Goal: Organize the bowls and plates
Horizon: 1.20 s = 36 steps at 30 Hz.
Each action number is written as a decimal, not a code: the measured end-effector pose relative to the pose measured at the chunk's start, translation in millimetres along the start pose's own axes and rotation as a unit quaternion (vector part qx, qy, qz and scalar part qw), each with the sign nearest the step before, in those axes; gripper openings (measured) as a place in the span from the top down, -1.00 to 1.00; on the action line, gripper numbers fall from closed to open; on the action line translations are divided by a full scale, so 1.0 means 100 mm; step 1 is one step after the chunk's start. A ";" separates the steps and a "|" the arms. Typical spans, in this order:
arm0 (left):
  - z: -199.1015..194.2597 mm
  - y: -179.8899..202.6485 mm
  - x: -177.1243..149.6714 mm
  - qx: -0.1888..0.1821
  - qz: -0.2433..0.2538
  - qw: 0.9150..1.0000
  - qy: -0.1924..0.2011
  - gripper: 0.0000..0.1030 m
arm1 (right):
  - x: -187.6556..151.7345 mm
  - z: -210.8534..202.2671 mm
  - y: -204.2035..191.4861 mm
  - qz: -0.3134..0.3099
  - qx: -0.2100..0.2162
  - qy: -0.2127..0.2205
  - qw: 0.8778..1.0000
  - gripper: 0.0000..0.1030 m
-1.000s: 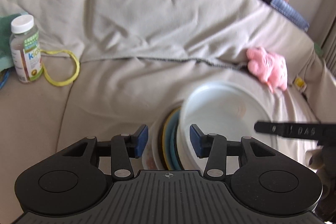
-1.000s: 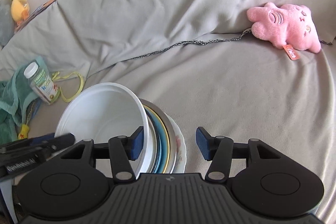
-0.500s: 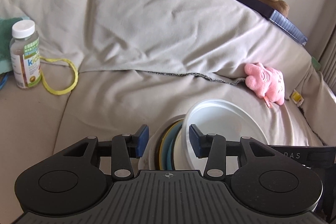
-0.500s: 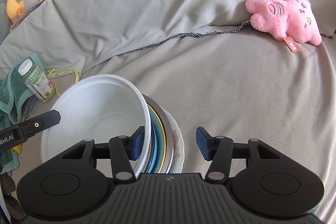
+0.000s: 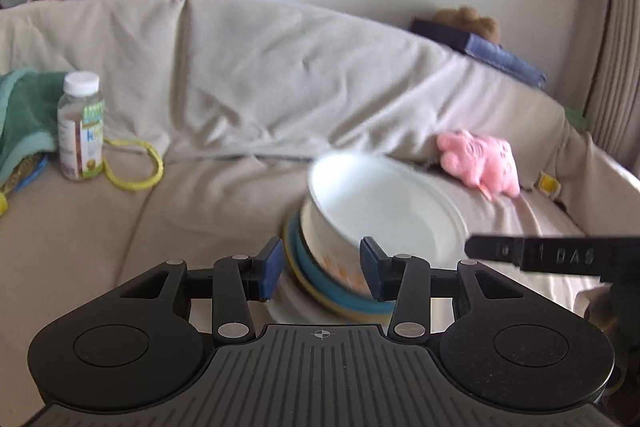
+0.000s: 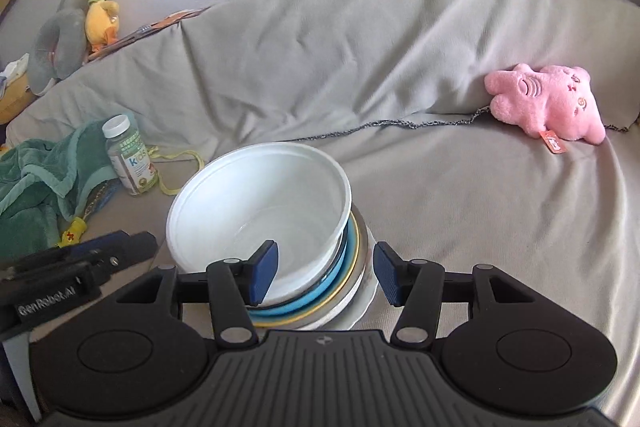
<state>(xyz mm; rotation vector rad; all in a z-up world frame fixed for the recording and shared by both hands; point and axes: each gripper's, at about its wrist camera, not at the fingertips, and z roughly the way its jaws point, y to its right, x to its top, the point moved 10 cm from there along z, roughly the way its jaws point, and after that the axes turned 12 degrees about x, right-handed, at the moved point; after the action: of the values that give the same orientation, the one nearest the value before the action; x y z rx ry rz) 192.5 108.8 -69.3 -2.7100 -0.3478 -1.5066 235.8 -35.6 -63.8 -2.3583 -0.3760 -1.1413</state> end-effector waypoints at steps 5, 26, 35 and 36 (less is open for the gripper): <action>-0.21 0.38 -0.50 -0.013 0.028 0.999 0.009 0.42 | -0.54 -0.29 0.00 -0.016 0.009 0.029 0.999 -0.17; -0.56 0.57 -1.20 0.088 0.062 0.991 0.080 0.66 | -1.37 -0.45 0.08 -0.069 -0.009 0.054 0.996 -0.26; -0.55 0.57 -1.20 0.087 0.062 0.991 0.078 0.66 | -1.37 -0.45 0.06 -0.073 -0.012 0.055 0.996 -0.27; -0.55 0.56 -1.21 0.087 0.062 0.991 0.078 0.66 | -1.37 -0.45 0.06 -0.073 -0.012 0.055 0.996 -0.27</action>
<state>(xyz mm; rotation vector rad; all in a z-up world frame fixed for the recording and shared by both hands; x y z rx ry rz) 96.4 24.7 -136.5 -2.4169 -0.2843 -1.5616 125.0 -69.2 -149.9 -2.3082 -0.5040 -1.3425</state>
